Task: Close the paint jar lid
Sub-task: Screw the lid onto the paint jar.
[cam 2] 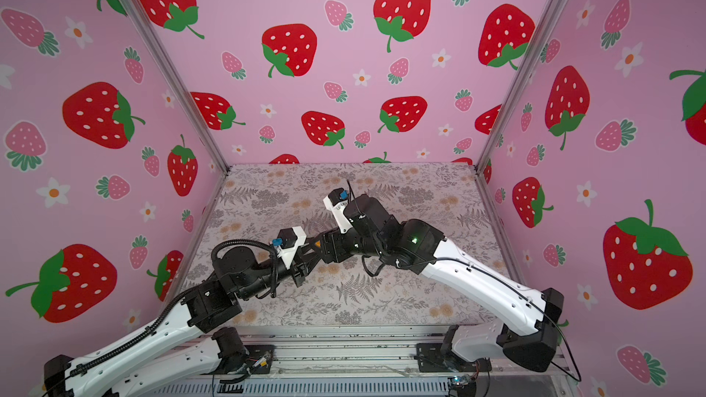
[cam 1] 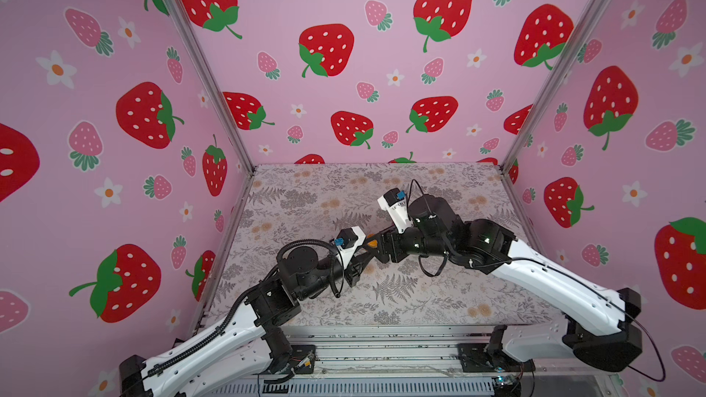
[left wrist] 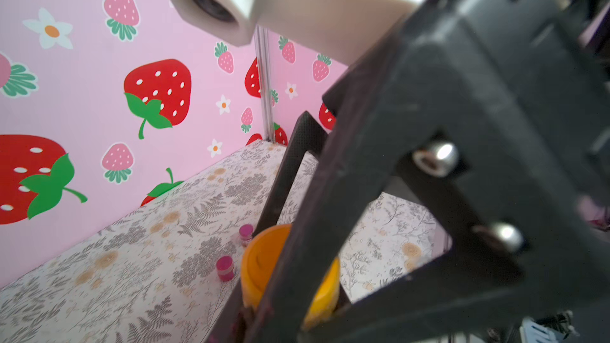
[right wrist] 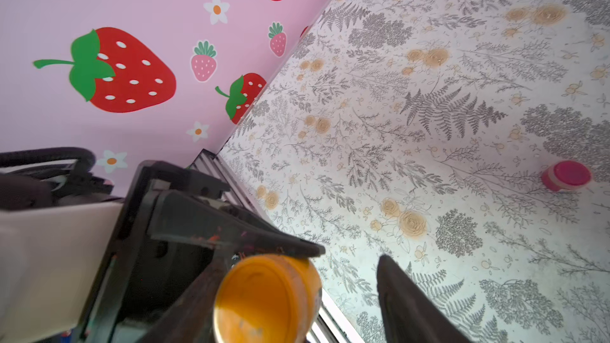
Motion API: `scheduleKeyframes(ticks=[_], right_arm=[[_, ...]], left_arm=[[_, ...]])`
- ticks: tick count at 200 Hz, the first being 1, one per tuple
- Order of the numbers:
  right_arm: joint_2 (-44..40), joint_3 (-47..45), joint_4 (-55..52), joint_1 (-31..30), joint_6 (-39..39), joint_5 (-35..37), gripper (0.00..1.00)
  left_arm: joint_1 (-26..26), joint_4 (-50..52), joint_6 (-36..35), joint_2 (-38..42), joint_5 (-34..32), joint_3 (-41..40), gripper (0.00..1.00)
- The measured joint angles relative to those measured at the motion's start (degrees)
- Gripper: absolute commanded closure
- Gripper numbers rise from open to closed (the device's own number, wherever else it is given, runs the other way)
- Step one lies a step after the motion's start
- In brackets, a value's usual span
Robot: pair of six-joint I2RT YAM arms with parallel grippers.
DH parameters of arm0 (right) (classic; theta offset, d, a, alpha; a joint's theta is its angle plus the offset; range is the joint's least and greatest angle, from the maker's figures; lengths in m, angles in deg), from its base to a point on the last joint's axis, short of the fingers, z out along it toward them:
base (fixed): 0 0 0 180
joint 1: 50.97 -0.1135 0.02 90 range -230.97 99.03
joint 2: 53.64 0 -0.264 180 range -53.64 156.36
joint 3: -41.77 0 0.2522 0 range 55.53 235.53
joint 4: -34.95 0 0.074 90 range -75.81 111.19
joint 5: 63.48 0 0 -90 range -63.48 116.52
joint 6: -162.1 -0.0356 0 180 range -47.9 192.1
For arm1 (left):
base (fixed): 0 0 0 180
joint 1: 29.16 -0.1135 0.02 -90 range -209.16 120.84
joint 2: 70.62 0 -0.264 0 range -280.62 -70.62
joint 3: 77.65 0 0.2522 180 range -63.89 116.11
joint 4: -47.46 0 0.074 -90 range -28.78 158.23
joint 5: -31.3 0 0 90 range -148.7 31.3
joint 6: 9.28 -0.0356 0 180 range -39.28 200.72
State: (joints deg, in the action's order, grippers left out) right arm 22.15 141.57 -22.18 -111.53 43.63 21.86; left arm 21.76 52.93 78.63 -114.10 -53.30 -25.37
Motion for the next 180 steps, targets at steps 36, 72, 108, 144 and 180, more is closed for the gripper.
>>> scheduleKeyframes(ticks=[36, 72, 108, 144, 180], right_arm=[[-3.69, -0.13, -4.92, 4.61, 1.51, -6.34, 0.16], [-7.41, -2.49, -3.28, 12.17, 0.35, -17.0, 0.14], [-11.72, -13.05, 9.9, 18.18, -8.79, -28.89, 0.11], [-11.39, -24.44, 29.9, 19.28, -22.86, -36.24, 0.11], [-10.29, -29.2, 44.0, 19.28, -31.95, -38.6, 0.11]], left_arm=[[-0.09, -4.39, 3.02, 0.35, 1.18, -3.1, 1.0], [-0.2, -7.56, 5.11, -0.28, 1.27, -3.58, 1.0], [-0.2, -10.29, 6.49, -0.76, 1.27, -4.55, 1.0], [-0.2, -12.96, 7.8, -2.1, 2.71, -4.87, 1.0], [-0.26, -15.06, 8.44, -3.48, 2.78, -5.07, 1.0]])
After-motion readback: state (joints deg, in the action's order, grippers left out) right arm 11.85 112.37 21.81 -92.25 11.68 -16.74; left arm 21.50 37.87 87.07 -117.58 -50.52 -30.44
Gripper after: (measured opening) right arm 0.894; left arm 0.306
